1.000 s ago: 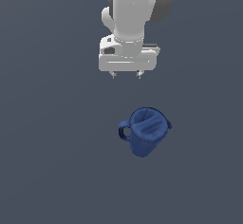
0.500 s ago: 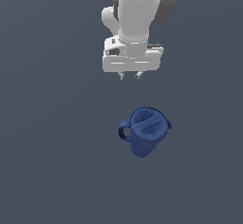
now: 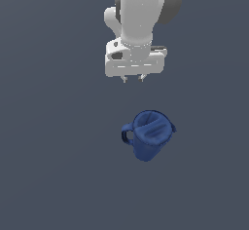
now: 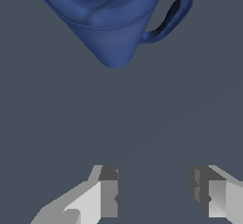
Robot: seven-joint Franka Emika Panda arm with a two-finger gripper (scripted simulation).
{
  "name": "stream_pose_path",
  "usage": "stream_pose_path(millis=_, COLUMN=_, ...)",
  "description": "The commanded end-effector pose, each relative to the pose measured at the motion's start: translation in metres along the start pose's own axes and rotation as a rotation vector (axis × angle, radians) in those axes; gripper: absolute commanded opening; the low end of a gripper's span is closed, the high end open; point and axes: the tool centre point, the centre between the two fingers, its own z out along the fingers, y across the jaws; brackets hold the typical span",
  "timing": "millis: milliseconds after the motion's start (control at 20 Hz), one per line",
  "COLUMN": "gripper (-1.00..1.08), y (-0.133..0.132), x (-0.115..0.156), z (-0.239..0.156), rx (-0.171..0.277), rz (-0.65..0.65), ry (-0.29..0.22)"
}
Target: Pick up the object and move it to a goal position.
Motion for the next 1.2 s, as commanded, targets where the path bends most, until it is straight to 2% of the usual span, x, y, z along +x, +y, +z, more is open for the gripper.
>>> stream_pose_path(millis=0, gripper=0.28, y=0.001, x=0.004, z=0.0, rx=0.005, rz=-0.025, ry=0.0)
stream_pose_path(millis=350, gripper=0.28, y=0.005, x=0.022, z=0.002, rx=0.026, rz=-0.136, ry=0.003)
stream_pose_path(millis=1150, gripper=0.28, y=0.021, x=0.075, z=0.013, rx=0.096, rz=-0.477, ry=0.032)
